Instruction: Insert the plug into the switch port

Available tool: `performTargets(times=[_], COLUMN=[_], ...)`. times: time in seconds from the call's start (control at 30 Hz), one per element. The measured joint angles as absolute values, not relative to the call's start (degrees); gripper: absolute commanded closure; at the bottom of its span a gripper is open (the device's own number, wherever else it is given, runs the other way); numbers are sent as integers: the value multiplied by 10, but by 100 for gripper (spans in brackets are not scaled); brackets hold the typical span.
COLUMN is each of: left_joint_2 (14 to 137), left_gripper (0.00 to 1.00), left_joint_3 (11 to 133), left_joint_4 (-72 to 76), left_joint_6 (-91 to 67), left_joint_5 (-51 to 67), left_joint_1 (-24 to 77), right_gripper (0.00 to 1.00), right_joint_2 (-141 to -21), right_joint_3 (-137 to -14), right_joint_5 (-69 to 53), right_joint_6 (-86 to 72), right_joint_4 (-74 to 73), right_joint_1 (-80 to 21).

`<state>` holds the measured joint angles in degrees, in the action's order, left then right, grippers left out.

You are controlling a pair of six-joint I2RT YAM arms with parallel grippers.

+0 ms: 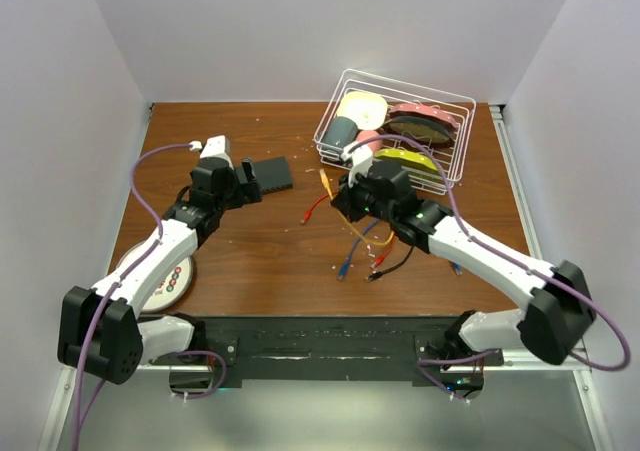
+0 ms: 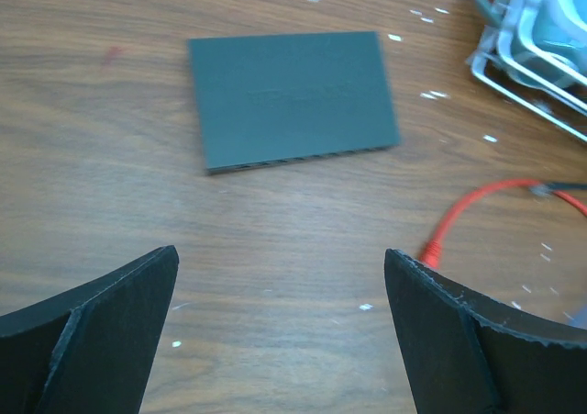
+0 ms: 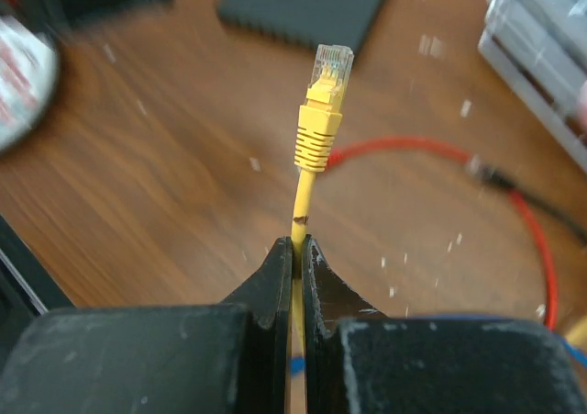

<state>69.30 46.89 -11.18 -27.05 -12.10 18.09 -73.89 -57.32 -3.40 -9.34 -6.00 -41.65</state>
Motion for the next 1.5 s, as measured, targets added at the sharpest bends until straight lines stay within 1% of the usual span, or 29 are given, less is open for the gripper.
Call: performTargets(times=[0.13, 0.3, 0.33, 0.57, 0.63, 0.77, 0.87, 0.93, 1.13, 1.2, 1.33, 1.5], left_joint_2=[683, 655, 651, 655, 664, 678, 683, 686, 686, 687, 701, 734], left_gripper=[0, 3, 5, 11, 13, 21, 24, 24, 16, 13, 10, 12], left_joint_3=[455, 421, 415, 406, 406, 406, 406, 406, 410, 426, 499, 585], left_joint_4=[-61, 21, 45, 163, 190, 214, 221, 223, 197, 156, 52, -33], left_joint_6=[-269, -287, -294, -329, -339, -348, -350, -350, -351, -349, -344, -342], left_joint_5=[-50, 43, 69, 205, 241, 285, 307, 316, 300, 269, 187, 115], left_joint_1=[181, 181, 181, 181, 181, 181, 181, 181, 182, 185, 209, 247], right_gripper=[100, 100, 100, 100, 100, 100, 100, 100, 100, 100, 100, 100], right_joint_2=[-786, -797, -799, -803, -803, -803, -803, -802, -793, -792, -792, -792], right_joint_3=[-557, -557, -557, -557, -557, -557, -557, -557, -558, -563, -569, -575], right_joint_5=[-66, -120, -133, -183, -197, -212, -221, -221, -176, -149, -85, -3], right_joint_6=[-77, -57, -53, -51, -51, -52, -53, -55, -69, -73, -77, -76], right_joint_4=[-68, -48, -42, -10, -3, 8, 11, 11, 5, -3, -26, -48], right_joint_1=[-415, -416, -416, -416, -416, -416, -416, -416, -416, -416, -418, -428])
